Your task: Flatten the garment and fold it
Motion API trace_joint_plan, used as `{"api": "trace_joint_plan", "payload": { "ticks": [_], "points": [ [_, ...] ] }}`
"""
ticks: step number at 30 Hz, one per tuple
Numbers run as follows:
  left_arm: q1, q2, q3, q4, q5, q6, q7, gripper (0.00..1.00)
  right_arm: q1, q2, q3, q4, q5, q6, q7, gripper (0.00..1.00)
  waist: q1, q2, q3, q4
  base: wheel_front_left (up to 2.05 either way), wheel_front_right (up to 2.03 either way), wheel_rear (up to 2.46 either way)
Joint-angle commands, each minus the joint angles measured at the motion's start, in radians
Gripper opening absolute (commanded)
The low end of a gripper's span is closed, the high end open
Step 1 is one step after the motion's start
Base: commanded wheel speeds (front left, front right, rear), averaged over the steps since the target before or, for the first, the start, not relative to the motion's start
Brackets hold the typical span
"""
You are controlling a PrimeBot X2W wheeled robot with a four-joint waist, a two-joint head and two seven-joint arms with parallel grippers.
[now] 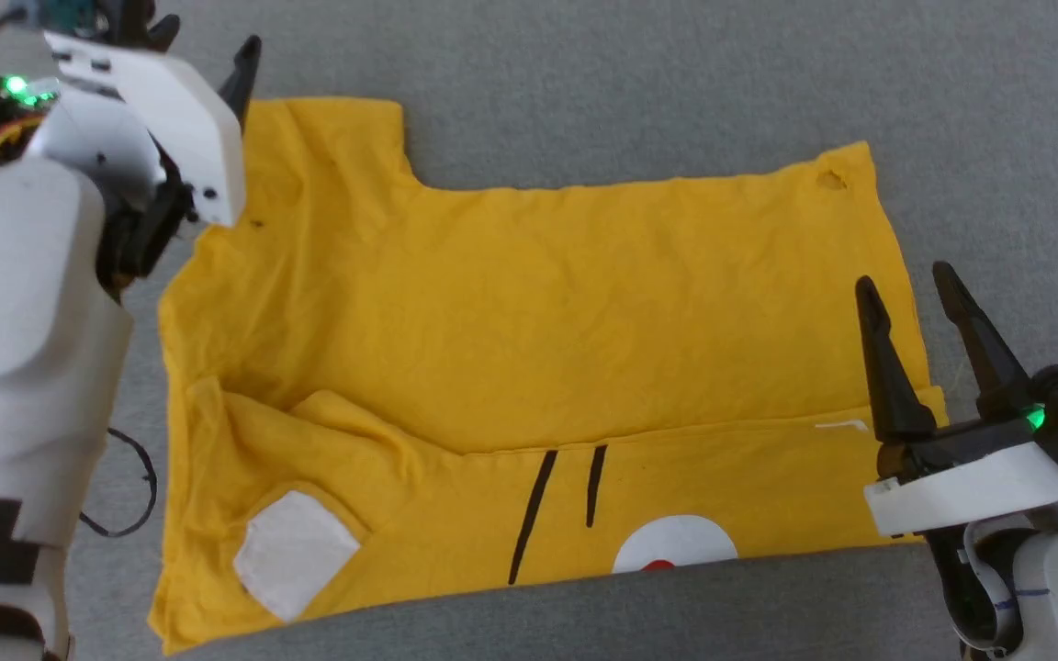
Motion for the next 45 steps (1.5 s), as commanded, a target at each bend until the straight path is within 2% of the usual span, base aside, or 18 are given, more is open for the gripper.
{"api": "trace_joint_plan", "payload": {
  "ticks": [1, 6, 10, 16, 18, 19, 20, 24, 29, 38, 45],
  "points": [
    [-0.034, -0.004, -0.003, 0.028, -0.015, -0.009, 0.048, 1.00, -0.020, 0.007, 0.005, -0.004, 0.002, -0.002, -0.009, 1.00, -0.0004, 0.0000, 0.079, -0.063, 0.00, 0.00, 0.00],
    [-0.105, 0.002, -0.002, 0.090, -0.038, 0.018, 0.222, 1.00, -0.041, 0.018, 0.017, 0.009, 0.003, -0.002, -0.019, 1.00, -0.0004, 0.0000, 0.112, -0.092, 0.00, 0.00, 0.00],
    [-0.126, 0.028, -0.008, 0.127, -0.033, 0.063, 0.357, 1.00, -0.053, 0.023, 0.024, 0.021, 0.005, -0.002, -0.027, 1.00, -0.0004, 0.0000, 0.126, -0.110, 0.00, 0.00, 0.00],
    [-0.121, 0.053, 0.003, 0.127, -0.036, 0.124, 0.446, 1.00, -0.062, 0.024, 0.031, 0.031, 0.007, -0.002, -0.031, 1.00, -0.0004, 0.0000, 0.136, -0.125, 0.00, 0.00, 0.00],
    [-0.106, 0.056, 0.003, 0.122, -0.044, 0.130, 0.468, 1.00, -0.065, 0.022, 0.031, 0.034, 0.008, -0.002, -0.031, 1.00, -0.0004, 0.0000, 0.138, -0.126, 0.00, 0.00, 0.00],
    [-0.097, 0.056, 0.002, 0.117, -0.048, 0.130, 0.480, 0.31, -0.066, 0.020, 0.033, 0.037, 0.008, -0.002, -0.028, 1.00, -0.0004, 0.0000, 0.137, -0.126, 0.00, 0.00, 0.00],
    [-0.088, 0.058, -0.001, 0.112, -0.053, 0.130, 0.495, 0.00, -0.069, 0.017, 0.035, 0.040, 0.008, -0.002, -0.023, 1.00, -0.0004, 0.0000, 0.136, -0.125, 0.00, 0.00, 0.00],
    [-0.062, 0.066, 0.000, 0.070, -0.072, 0.128, 0.528, 0.00, -0.115, -0.013, 0.041, 0.047, -0.001, -0.002, 0.014, 1.00, -0.0004, 0.0000, 0.134, -0.121, 0.00, 0.00, 0.00],
    [-0.043, 0.073, -0.002, 0.020, -0.081, 0.129, 0.539, 0.00, -0.263, -0.038, 0.015, 0.094, -0.018, -0.002, 0.118, 1.00, -0.0004, 0.0000, 0.128, -0.113, 0.00, 0.00, 0.00],
    [-0.046, 0.060, -0.014, -0.038, -0.087, 0.121, 0.521, 0.00, -0.599, -0.018, -0.007, 0.441, 0.009, -0.002, 0.522, 1.00, -0.0004, 0.0000, 0.156, -0.064, 0.00, 0.00, 0.00],
    [-0.055, 0.034, -0.031, -0.056, -0.094, 0.112, 0.511, 0.00, -0.750, -0.025, 0.007, 0.632, -0.038, -0.002, 0.689, 1.00, -0.0004, 0.0000, 0.180, -0.021, 0.00, 0.00, 0.00]
  ]
}}
